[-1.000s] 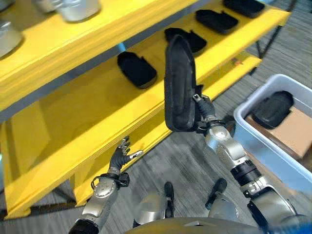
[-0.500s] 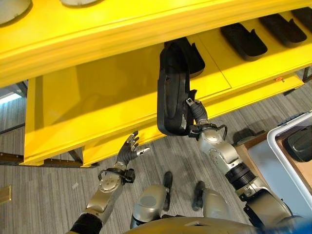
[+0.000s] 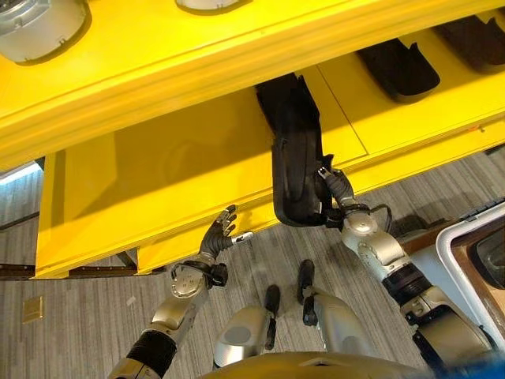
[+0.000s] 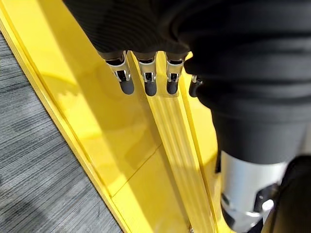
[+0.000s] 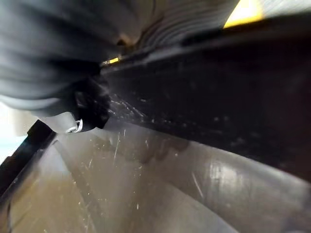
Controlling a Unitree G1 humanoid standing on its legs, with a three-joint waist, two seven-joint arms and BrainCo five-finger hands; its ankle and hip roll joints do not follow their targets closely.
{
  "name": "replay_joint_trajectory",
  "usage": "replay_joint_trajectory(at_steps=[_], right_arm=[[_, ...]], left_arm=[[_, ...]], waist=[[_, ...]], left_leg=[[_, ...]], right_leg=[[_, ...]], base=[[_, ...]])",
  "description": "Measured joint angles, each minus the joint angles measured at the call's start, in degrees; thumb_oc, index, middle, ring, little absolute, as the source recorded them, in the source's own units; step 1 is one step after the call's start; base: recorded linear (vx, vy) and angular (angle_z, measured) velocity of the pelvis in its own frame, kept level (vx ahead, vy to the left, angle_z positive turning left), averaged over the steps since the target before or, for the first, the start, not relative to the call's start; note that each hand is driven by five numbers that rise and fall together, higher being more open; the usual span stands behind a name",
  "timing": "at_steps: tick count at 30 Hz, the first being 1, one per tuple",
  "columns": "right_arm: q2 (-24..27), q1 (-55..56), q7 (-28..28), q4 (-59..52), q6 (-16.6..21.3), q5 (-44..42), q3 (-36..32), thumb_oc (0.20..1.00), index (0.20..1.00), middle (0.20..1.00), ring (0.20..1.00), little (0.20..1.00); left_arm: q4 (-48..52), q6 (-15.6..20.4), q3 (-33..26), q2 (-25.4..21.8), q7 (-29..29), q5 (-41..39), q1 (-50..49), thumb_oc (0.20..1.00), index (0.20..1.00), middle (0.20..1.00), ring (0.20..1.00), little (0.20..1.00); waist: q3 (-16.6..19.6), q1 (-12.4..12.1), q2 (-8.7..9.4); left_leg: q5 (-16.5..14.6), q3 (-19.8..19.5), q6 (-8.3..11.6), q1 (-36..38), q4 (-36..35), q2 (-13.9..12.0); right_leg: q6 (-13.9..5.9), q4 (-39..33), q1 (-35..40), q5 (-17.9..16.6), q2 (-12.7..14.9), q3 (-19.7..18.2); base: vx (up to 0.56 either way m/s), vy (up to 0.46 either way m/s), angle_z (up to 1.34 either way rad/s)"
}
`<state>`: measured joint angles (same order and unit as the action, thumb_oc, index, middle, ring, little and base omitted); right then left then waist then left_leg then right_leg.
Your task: Move parts from the plastic box to the shelf.
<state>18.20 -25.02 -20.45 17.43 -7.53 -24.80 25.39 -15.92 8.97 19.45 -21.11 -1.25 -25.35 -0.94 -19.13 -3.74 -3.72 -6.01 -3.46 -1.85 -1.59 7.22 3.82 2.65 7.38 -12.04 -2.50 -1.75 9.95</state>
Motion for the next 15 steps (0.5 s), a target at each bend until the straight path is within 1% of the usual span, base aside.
replay_joint_trajectory(at_steps=[1,2,3,4,5,6,7,9,10,11,12,13,14,15], right_arm=[[0.75,0.04,-0.01,0.0,-0.01,1.04,-0.01,0.2,0.2,0.2,0.2,0.2],[0.82,0.03,-0.01,-0.01,-0.01,1.58,-0.03,0.2,0.2,0.2,0.2,0.2],[2.2,0.05,-0.15,-0.3,-0.22,2.68,-0.07,0.2,0.2,0.2,0.2,0.2],[2.6,-0.16,-0.08,-0.81,-0.52,3.66,-0.3,0.2,0.2,0.2,0.2,0.2],[2.8,-0.86,0.03,-1.04,-0.94,3.71,-0.43,0.2,0.2,0.2,0.2,0.2],[2.79,-2.06,0.07,-1.93,-1.7,3.71,-0.7,0.2,0.2,0.2,0.2,0.2],[2.79,-3.14,0.08,-2.69,-2.15,3.7,-0.89,0.2,0.2,0.2,0.2,0.2],[3.09,-6.65,0.18,-2.87,-3.55,3.69,-1.39,0.2,0.2,0.2,0.2,0.2],[3.62,-7.71,0.16,-2.74,-4.09,3.62,-1.74,0.2,0.2,0.2,0.2,0.2],[5.12,-9.96,0.02,-2.37,-5.06,3.19,-1.66,0.2,0.2,0.2,0.2,0.2],[6.37,-11.75,0.09,-2.29,-5.7,2.87,-1.53,0.2,0.2,0.2,0.2,0.2],[7.94,-13.02,0.83,-2.03,-5.9,2.9,-1.56,0.2,0.2,0.2,0.2,0.2],[8.1,-13.48,2.02,-1.43,-6.47,2.9,-1.99,0.2,0.2,0.2,0.2,0.2],[8.39,-13.04,2.42,-1.99,-6.98,2.9,-2.15,0.2,0.2,0.2,0.2,0.2]], left_arm=[[0.6,-0.19,0.38,-0.01,0.4,0.0,0.76,1.0,1.0,1.0,1.0,1.0],[0.99,-0.41,0.52,-0.03,0.72,-0.02,0.96,1.0,1.0,1.0,1.0,1.0],[1.06,-1.46,1.53,-0.01,1.16,0.06,1.62,1.0,1.0,1.0,1.0,1.0],[1.18,-1.79,2.02,0.01,1.34,0.1,2.11,1.0,1.0,1.0,1.0,1.0],[1.15,-1.86,2.06,-0.02,1.35,0.05,2.13,1.0,1.0,1.0,1.0,1.0],[1.1,-2.03,1.98,-0.14,1.33,-0.08,2.26,1.0,1.0,1.0,1.0,1.0],[1.03,-2.12,2.0,-0.12,1.37,-0.32,2.49,1.0,1.0,1.0,1.0,1.0],[-0.66,-2.31,2.82,0.08,1.78,-1.05,5.4,1.0,1.0,1.0,1.0,1.0],[-1.8,-2.33,3.25,0.34,2.33,-1.09,7.0,1.0,1.0,1.0,1.0,1.0],[-3.08,-2.21,4.28,0.98,2.85,-1.2,9.63,1.0,1.0,1.0,1.0,1.0],[-2.76,-1.87,4.77,0.93,3.23,-1.31,10.42,1.0,1.0,1.0,1.0,1.0],[-1.97,-1.72,5.32,0.52,3.9,-2.67,10.52,1.0,1.0,1.0,1.0,1.0],[-3.01,-1.72,5.38,2.28,3.93,-3.5,9.55,1.0,1.0,1.0,1.0,1.0],[-3.31,-1.72,6.16,2.68,4.06,-3.58,8.45,1.0,1.0,1.0,1.0,1.0]], waist=[[-0.19,0.6,-0.38],[-0.27,0.75,-0.33],[-0.68,1.36,-0.31],[-0.87,2.55,0.18],[-0.94,2.9,0.28],[-1.34,2.99,0.62],[-1.7,3.22,0.79],[-2.93,4.42,1.81],[-3.46,4.24,2.27],[-4.58,4.07,1.63],[-5.23,3.63,1.02],[-7.5,4.14,1.78],[-7.73,3.72,0.41],[-7.76,3.89,0.45]], left_leg=[[-0.71,0.84,0.25,0.04,0.41,-0.46],[-0.79,1.37,0.36,-0.22,0.94,-0.71],[-2.46,3.86,0.86,-0.82,2.35,-2.28],[-2.61,6.58,0.84,-1.93,5.48,-3.62],[-2.72,6.32,1.04,-3.22,7.93,-5.13],[-2.67,5.92,1.99,-4.31,9.33,-7.81],[-1.98,5.5,3.14,-4.59,8.6,-10.31],[1.48,2.94,7.94,-5.16,1.23,-15.64],[3.57,3.03,9.22,-5.85,-1.61,-17.51],[6.63,2.94,9.64,-8.06,-4.33,-21.29],[7.71,2.71,10.56,-9.3,-5.37,-24.17],[7.91,3.03,10.62,-9.48,-4.25,-25.75],[7.47,5.56,9.92,-9.63,-2.63,-25.3],[6.5,9.36,8.3,-9.27,-0.98,-23.29]], right_leg=[[0.52,0.07,0.59,0.48,0.17,1.32],[0.61,0.66,0.52,0.94,0.53,1.97],[1.35,3.15,0.12,2.01,1.76,3.4],[2.37,3.59,-0.42,2.86,2.94,4.46],[2.38,3.53,-0.95,2.88,3.14,4.52],[2.3,3.52,-1.97,2.82,3.33,4.44],[1.97,3.37,-2.86,2.61,3.64,4.0],[1.25,0.94,-4.56,2.43,4.64,-0.21],[0.64,-0.83,-4.75,2.79,5.43,-1.27],[-1.41,0.4,-6.2,6.35,6.2,-2.0],[0.22,10.63,-10.49,7.32,6.4,-2.27],[0.25,16.79,-10.51,7.02,8.41,-5.46],[-0.52,16.99,-11.13,7.34,9.78,-5.99],[-0.82,17.03,-12.04,7.02,12.25,-6.02]], base=[[0.05,0.045,0.61],[0.02,0.143,0.77],[0.01,0.224,0.8],[-0.02,0.302,0.74],[-0.03,0.357,0.33],[-0.04,0.438,-0.01],[-0.03,0.473,-0.06],[-0.05,0.496,0.15],[-0.06,0.44,0.26],[-0.08,0.649,0.15],[-0.06,0.539,0.36],[-0.04,0.8,0.09],[0.0,0.55,-0.1],[0.06,0.765,-0.31]])
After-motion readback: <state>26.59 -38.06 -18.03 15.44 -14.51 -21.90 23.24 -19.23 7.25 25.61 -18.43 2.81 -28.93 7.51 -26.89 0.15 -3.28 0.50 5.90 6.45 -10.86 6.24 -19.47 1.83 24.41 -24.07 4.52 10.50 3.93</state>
